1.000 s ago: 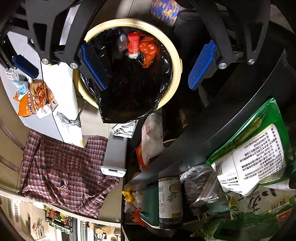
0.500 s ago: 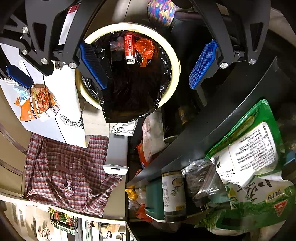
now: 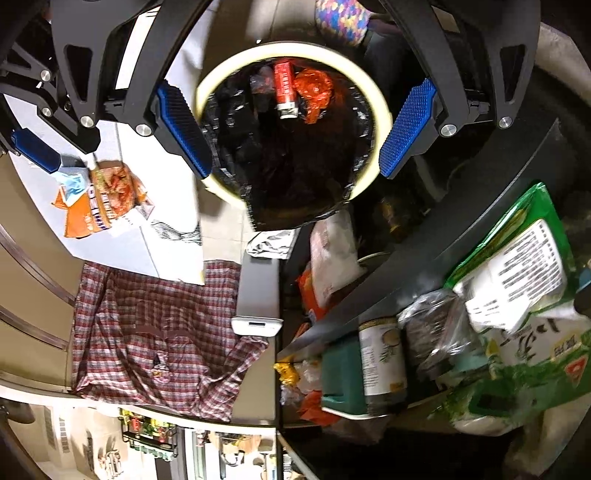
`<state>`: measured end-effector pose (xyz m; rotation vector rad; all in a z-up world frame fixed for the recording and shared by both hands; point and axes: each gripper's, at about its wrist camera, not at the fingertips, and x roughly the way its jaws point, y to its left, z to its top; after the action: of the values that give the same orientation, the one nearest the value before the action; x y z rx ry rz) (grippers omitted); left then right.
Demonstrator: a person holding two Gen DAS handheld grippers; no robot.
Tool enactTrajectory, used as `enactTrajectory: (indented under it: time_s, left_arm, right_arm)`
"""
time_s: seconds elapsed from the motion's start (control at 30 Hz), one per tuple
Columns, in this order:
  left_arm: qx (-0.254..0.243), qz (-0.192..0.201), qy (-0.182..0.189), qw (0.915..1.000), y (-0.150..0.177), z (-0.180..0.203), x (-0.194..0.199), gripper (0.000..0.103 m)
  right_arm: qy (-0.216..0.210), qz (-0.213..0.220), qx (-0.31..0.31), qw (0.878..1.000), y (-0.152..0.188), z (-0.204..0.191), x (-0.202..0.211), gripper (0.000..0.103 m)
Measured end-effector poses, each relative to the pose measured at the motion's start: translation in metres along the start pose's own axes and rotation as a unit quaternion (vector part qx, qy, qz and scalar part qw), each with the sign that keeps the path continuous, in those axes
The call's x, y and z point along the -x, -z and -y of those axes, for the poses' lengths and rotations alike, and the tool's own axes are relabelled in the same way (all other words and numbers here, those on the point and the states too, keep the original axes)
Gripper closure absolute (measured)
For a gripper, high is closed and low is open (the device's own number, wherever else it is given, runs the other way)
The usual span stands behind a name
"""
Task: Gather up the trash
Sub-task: 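Move both tools back toward the snack bag and blue mask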
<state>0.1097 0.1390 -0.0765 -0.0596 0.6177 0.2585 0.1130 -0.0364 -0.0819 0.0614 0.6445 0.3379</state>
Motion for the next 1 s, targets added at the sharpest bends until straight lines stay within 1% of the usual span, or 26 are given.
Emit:
enactTrajectory:
  time_s: [0.23, 0.5, 0.63, 0.73, 0.9, 1.0]
  left_arm:
    - [-0.025, 0.005, 0.024, 0.9994, -0.002, 0.05, 0.001, 0.012]
    - [-0.043, 0.002, 0.052, 0.9977, 0.002, 0.101, -0.004, 0.012]
    - [-0.042, -0.003, 0.063, 0.9971, 0.005, 0.119, -0.013, 0.012]
    - [-0.038, -0.003, 0.065, 0.9972, 0.006, 0.129, -0.02, 0.012]
    - [-0.023, 0.015, 0.068, 0.9973, 0.002, 0.137, -0.03, 0.012]
    - [-0.044, 0.022, 0.073, 0.9961, 0.002, 0.148, -0.039, 0.012]
  right_arm:
    - [0.04, 0.005, -0.037, 0.999, 0.005, 0.048, 0.01, 0.035]
    - [0.092, 0.006, -0.095, 0.991, 0.011, 0.106, 0.013, 0.035]
    - [0.113, 0.005, -0.127, 0.985, 0.015, 0.132, 0.01, 0.035]
    - [0.125, 0.005, -0.146, 0.981, 0.018, 0.148, 0.005, 0.035]
    - [0.146, 0.013, -0.144, 0.979, 0.017, 0.162, -0.005, 0.035]
    - [0.143, 0.009, -0.15, 0.978, 0.014, 0.173, -0.018, 0.035]
